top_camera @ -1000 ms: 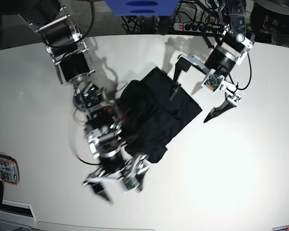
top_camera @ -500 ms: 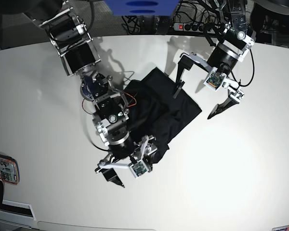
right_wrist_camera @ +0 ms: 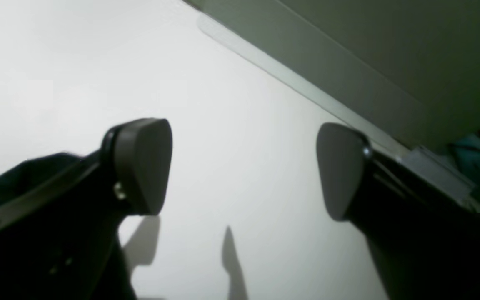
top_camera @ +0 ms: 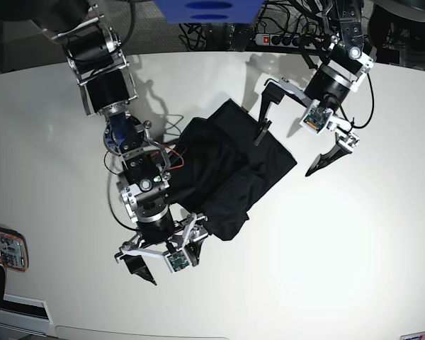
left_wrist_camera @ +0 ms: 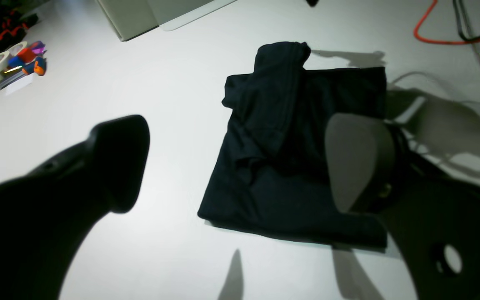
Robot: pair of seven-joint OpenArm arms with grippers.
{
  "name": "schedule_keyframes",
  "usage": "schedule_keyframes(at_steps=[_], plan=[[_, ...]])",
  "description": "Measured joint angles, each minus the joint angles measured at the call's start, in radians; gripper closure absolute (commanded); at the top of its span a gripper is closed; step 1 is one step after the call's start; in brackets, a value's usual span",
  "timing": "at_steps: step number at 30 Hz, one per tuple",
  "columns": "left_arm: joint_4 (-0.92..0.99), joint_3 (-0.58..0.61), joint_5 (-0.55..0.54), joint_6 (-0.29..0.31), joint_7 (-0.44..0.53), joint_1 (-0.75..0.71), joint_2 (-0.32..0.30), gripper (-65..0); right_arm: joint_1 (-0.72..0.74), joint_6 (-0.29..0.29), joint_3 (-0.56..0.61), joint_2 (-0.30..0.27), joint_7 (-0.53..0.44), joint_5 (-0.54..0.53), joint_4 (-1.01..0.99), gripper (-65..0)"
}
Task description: Fold the T-shirt properly
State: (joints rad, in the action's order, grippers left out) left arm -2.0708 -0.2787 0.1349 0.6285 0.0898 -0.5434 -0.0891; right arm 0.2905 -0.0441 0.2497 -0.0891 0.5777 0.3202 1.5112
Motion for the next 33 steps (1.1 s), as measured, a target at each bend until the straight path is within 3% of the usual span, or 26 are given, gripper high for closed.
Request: schedule_keyframes(at_steps=[6, 12, 20, 27, 33], plan=[[0.000, 0.000, 0.000, 0.000, 0.000, 0.000, 0.001, -64.7, -0.013, -0.009, -0.006, -0.026, -0.001, 0.004, 0.000, -51.2], [0.000, 0.001, 0.000, 0.000, 0.000, 0.000, 0.000, -64.7, -0.074, -0.008, 0.000, -0.135, 0.005, 0.006, -0.051, -51.1], [0.000, 0.001, 0.000, 0.000, 0.000, 0.000, 0.000, -64.7, -0.127, -0.001, 0.007, -0.116, -0.018, 0.010, -0.072, -51.1], [0.000, 0.001, 0.000, 0.000, 0.000, 0.000, 0.000, -64.7, -0.154, -0.008, 0.134, -0.126, -0.004, 0.013, -0.074, -51.1], [-0.012, -0.006, 0.000, 0.000, 0.002, 0.000, 0.000, -64.7, -0.156, -0.009, 0.146, -0.116, -0.002, 0.013, -0.067, -51.1]])
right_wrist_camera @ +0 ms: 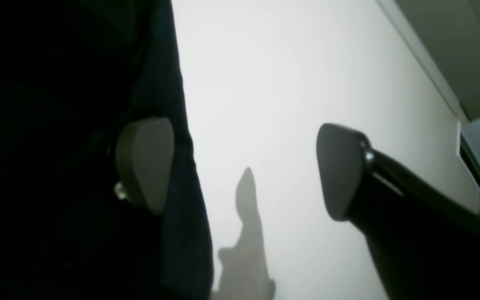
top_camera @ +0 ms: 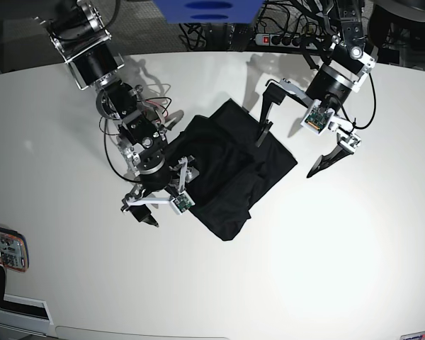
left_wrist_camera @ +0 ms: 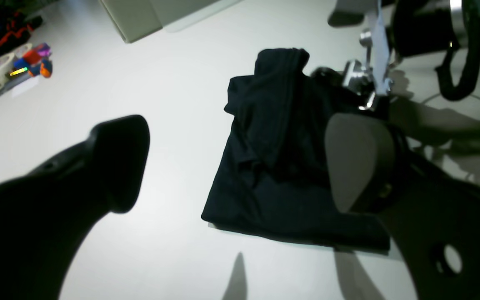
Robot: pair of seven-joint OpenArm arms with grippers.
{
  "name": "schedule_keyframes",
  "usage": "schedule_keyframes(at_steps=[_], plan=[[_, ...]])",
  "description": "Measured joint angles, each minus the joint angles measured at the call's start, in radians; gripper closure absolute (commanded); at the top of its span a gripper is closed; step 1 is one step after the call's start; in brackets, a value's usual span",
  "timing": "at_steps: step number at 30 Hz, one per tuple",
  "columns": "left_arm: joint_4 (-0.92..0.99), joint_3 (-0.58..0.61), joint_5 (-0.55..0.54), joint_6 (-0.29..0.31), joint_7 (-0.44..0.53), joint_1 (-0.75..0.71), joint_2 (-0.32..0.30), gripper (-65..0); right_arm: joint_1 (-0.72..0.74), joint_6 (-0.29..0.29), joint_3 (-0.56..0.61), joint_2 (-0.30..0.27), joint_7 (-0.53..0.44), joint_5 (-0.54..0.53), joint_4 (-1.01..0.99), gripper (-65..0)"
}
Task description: Fold the T-shirt properly
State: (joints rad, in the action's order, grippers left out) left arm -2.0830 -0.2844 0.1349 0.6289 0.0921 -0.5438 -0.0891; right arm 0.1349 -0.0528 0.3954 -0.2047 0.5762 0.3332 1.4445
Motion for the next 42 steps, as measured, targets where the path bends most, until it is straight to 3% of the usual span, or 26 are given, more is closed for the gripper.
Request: schedule_keyframes(at_steps=[4, 9, 11, 14, 17, 20, 26, 33, 38, 42], plan=[[0.000, 0.000, 0.000, 0.000, 0.001, 0.000, -0.003, -64.7, 0.002, 0.000, 0.000, 0.027, 0.003, 0.000, 0.000, -51.1], [0.000, 0.000, 0.000, 0.000, 0.002, 0.000, -0.003, -64.7, 0.006, 0.000, 0.043, 0.022, 0.005, 0.000, 0.000, -51.1], [0.000, -0.011, 0.011, 0.002, 0.073, 0.000, -0.003, -64.7, 0.006, 0.000, 0.054, 0.042, 0.010, 0.005, 0.000, -51.1], [-0.002, -0.127, -0.002, 0.011, 0.308, -0.002, 0.006, -64.7, 0.020, 0.007, 0.066, 0.073, 0.002, -0.002, 0.000, -51.1], [-0.002, -0.296, -0.006, -0.060, 0.399, -0.003, 0.005, -64.7, 0.029, 0.008, 0.069, 0.081, -0.005, -0.002, -0.001, -51.1], [0.013, -0.436, -0.005, -0.155, 0.402, -0.005, 0.003, -64.7, 0.026, 0.007, 0.067, 0.067, 0.004, -0.003, -0.004, -51.1], [0.071, -0.597, -0.012, -0.253, 0.406, -0.010, 0.018, -64.7, 0.033, 0.000, 0.110, 0.068, 0.005, 0.002, -0.001, -51.1], [0.082, -0.623, -0.135, -0.259, 0.402, -0.031, 0.038, -64.7, 0.014, 0.010, 0.224, 0.068, 0.018, -0.004, 0.042, -51.1], [0.081, -0.622, -0.135, -0.259, 0.400, -0.057, 0.040, -64.7, 0.028, 0.002, 0.235, 0.072, -0.002, -0.003, 0.228, -51.1], [0.087, -0.621, -0.134, -0.258, 0.403, -0.046, 0.037, -64.7, 0.002, 0.000, 0.238, 0.071, 0.046, -0.005, 0.371, -51.1]])
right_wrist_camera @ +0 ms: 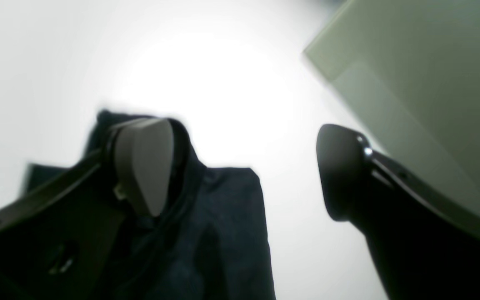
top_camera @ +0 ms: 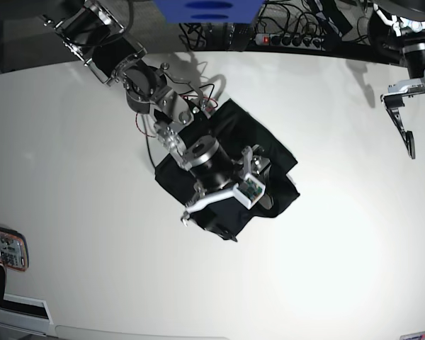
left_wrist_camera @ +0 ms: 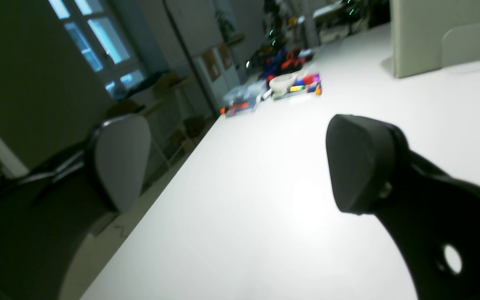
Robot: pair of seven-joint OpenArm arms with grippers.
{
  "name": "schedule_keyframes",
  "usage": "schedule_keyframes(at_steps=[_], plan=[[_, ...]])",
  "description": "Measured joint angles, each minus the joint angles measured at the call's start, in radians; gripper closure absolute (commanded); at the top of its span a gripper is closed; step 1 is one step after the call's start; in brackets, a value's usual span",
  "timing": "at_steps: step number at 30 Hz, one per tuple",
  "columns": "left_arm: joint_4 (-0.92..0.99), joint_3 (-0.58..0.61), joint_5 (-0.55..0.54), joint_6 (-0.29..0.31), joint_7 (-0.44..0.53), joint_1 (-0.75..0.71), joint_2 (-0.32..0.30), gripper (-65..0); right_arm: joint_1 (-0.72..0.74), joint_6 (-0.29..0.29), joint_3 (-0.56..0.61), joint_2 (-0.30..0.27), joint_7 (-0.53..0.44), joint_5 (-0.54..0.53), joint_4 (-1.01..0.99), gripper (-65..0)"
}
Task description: Fold the T-shirt properly
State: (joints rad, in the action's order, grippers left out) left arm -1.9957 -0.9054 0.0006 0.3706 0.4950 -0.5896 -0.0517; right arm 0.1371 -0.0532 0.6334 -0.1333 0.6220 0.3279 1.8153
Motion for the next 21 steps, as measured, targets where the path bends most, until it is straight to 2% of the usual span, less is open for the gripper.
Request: schedule_keyframes(at_steps=[3, 8, 15, 21], plan=[[0.024, 0.001, 0.002, 0.000, -0.003, -0.004, 0.001, -64.7, -0.033, 0.004, 0.004, -0.008, 0.048, 0.000, -0.001, -51.1], [0.027, 0.040, 0.003, 0.011, -0.002, -0.008, 0.002, -64.7, -0.023, 0.006, 0.000, -0.003, 0.035, -0.004, -0.121, -51.1], [0.027, 0.035, 0.003, 0.002, -0.002, -0.009, 0.002, -64.7, -0.026, 0.007, -0.002, -0.008, 0.032, -0.003, -0.261, -51.1], [0.027, 0.035, 0.002, 0.001, -0.001, -0.009, 0.003, -64.7, -0.062, -0.001, 0.003, -0.098, 0.000, 0.004, -0.161, -51.1]])
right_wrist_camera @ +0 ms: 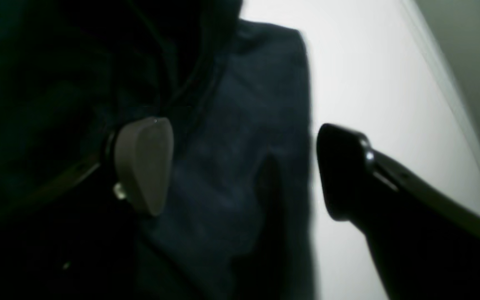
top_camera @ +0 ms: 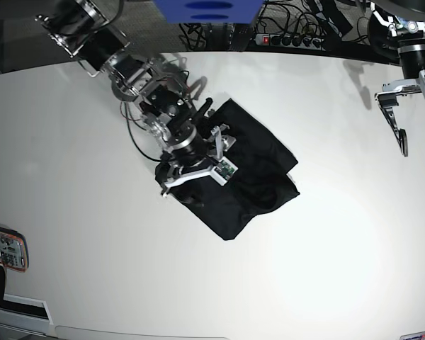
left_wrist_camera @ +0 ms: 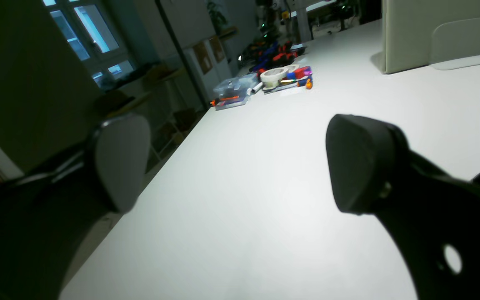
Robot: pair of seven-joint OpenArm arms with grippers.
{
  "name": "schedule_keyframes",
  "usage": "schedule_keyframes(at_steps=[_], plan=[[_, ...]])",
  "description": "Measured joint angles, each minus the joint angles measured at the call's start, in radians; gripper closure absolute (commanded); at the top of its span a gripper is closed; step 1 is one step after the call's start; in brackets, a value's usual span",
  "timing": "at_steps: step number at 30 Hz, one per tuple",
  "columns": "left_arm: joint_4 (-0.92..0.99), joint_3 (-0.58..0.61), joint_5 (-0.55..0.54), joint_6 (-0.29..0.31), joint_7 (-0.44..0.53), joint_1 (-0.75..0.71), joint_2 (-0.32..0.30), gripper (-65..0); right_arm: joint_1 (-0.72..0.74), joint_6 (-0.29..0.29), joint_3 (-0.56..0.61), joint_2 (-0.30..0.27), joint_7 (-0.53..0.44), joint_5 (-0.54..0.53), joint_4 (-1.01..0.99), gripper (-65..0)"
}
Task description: Fold the T-shirt properly
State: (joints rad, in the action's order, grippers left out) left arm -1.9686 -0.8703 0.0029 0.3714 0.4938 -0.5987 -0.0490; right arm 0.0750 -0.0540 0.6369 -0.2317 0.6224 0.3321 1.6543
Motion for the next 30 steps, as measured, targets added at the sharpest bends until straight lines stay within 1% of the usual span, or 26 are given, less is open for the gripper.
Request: schedule_keyframes(at_steps=[2, 5, 7, 13, 16, 18, 21, 24, 26, 30], plan=[[0.000, 0.012, 0.000, -0.002, -0.001, 0.001, -0.001, -64.7, -0.049, -0.007, -0.002, -0.018, -0.001, 0.005, 0.049, -51.1], [0.000, 0.019, 0.000, 0.002, 0.000, 0.003, -0.002, -64.7, -0.140, 0.012, 0.007, -0.050, 0.002, -0.011, 0.120, -51.1], [0.000, 0.019, 0.000, 0.000, 0.000, 0.003, -0.003, -64.7, -0.174, 0.008, 0.008, -0.064, -0.003, -0.010, 0.120, -51.1], [0.000, 0.019, 0.000, -0.001, -0.001, 0.005, -0.002, -64.7, -0.180, 0.005, 0.003, -0.065, 0.002, -0.006, 0.114, -51.1], [0.000, 0.019, 0.001, -0.001, -0.001, 0.005, -0.002, -64.7, -0.184, 0.007, 0.002, -0.068, 0.013, -0.008, 0.165, -51.1], [0.000, 0.019, 0.000, -0.001, -0.001, 0.003, -0.001, -64.7, -0.182, 0.003, 0.001, -0.065, 0.001, -0.006, 0.199, -51.1], [0.000, 0.019, 0.000, -0.001, -0.001, 0.000, -0.002, -64.7, -0.182, 0.002, 0.002, -0.061, 0.062, -0.006, 0.204, -51.1], [0.000, 0.019, 0.000, -0.001, 0.000, -0.008, -0.002, -64.7, -0.197, 0.002, 0.029, -0.061, 0.091, -0.006, 0.201, -51.1], [0.000, 0.019, 0.001, 0.000, -0.001, -0.011, -0.001, -64.7, -0.200, 0.009, 0.037, -0.041, 0.090, -0.009, 0.198, -51.1], [0.000, 0.019, 0.001, -0.001, -0.001, -0.008, -0.002, -64.7, -0.194, 0.005, 0.037, 0.013, 0.083, -0.006, 0.195, -51.1]])
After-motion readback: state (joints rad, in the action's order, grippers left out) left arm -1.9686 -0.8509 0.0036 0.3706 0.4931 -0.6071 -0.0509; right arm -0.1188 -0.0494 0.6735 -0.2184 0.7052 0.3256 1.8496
